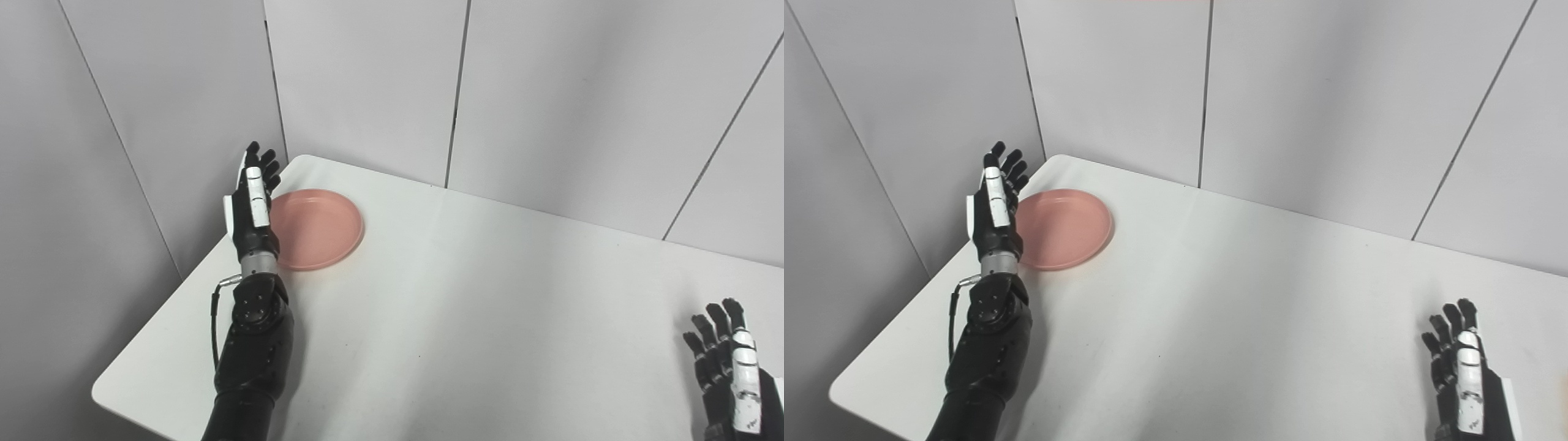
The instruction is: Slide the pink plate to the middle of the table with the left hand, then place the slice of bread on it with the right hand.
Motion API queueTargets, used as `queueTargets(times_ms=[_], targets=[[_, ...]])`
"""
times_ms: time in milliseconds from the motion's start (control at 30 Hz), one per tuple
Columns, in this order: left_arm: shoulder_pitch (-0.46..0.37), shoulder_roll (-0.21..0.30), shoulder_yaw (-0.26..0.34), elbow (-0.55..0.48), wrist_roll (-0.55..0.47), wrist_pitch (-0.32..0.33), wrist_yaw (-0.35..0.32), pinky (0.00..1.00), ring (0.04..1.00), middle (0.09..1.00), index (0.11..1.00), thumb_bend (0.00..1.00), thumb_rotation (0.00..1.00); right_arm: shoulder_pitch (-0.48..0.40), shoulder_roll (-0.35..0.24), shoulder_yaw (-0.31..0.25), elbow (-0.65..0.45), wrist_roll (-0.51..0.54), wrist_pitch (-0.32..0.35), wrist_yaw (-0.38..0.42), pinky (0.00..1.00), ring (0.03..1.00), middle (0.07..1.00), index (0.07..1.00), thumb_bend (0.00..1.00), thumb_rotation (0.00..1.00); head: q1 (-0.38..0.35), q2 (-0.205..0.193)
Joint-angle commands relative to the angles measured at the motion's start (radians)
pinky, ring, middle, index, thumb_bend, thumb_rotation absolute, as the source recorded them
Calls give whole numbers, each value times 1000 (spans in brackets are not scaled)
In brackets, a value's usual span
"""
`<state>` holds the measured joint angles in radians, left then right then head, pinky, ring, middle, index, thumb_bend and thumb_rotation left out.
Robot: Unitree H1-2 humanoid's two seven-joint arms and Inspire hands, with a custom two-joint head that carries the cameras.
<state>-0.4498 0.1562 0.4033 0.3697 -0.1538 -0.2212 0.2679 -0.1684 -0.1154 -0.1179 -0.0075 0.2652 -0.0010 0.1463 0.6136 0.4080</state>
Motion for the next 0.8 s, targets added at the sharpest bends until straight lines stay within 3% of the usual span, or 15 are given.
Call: queueTargets(times_ms=[0,433,767], targets=[[-34,29,6,-20,-6,-38,6,897,861,848,868,761,1000,-28,-11,-5,-25,8,-44,12,967,967,980,1000,473,914,3,2],[-10,78,15,-10,40,-27,53,927,850,844,861,741,1000,-32,-11,-11,-21,14,-54,17,967,962,972,998,462,915,10,-3],[-9,89,22,13,-33,-1,27,950,883,866,863,753,1000,-36,-9,-13,-20,11,-51,15,963,960,969,996,481,907,15,-5]])
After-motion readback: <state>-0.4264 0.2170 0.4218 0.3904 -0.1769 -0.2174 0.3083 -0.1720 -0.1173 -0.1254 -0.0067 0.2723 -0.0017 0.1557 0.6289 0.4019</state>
